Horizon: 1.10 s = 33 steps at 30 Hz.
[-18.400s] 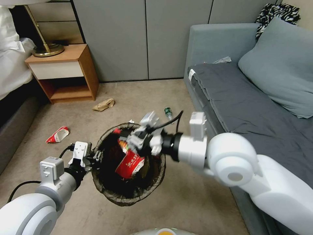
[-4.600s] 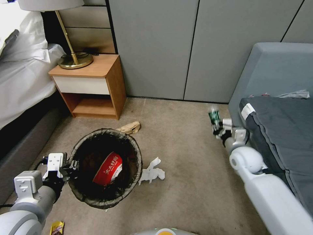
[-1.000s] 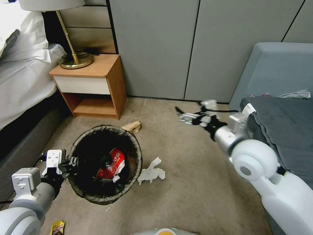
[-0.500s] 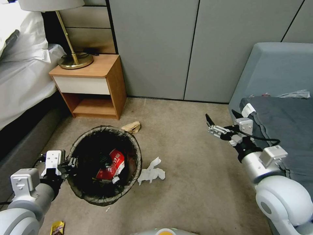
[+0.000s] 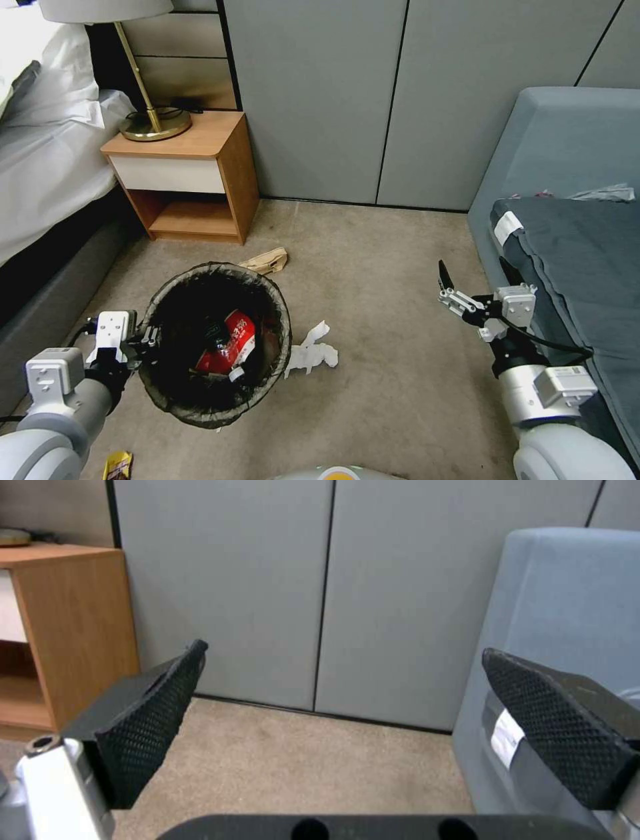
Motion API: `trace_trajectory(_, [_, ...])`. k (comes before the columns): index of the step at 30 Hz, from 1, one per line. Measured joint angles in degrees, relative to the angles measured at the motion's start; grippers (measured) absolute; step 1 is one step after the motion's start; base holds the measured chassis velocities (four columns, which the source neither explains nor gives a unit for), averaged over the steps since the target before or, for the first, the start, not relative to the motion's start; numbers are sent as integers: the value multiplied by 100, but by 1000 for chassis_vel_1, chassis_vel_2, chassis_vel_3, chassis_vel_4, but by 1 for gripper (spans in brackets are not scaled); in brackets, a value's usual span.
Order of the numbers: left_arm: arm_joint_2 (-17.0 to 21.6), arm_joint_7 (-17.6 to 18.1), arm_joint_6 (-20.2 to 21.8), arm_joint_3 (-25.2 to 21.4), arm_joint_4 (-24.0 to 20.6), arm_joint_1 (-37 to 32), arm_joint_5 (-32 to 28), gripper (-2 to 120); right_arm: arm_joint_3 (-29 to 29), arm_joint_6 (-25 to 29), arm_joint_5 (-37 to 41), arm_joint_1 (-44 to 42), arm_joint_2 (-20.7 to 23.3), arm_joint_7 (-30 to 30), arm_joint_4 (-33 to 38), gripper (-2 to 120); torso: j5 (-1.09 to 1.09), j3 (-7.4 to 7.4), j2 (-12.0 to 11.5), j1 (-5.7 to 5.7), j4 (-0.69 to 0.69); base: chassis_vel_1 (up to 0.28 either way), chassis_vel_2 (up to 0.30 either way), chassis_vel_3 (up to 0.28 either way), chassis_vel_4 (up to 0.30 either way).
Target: Pick up the trash bin, then pick up the garbage from the floor and place it into the trash bin.
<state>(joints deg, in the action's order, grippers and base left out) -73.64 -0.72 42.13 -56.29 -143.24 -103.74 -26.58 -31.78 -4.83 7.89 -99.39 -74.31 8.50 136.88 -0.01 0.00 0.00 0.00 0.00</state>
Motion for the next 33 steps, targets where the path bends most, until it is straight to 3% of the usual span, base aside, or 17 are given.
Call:
trace_trajectory(13, [-458, -100, 0, 82, 0, 39, 138, 1, 106, 145, -76, -321, -101, 123, 89, 100, 1, 0, 0, 0, 0, 0, 0, 0, 0])
trace_trajectory(33, [-481, -110, 0, 69, 0, 5, 119, 1, 180, 309, -239, -504, -213, 96, -15, 100, 1, 0, 0, 0, -1, 4, 5, 4, 4])
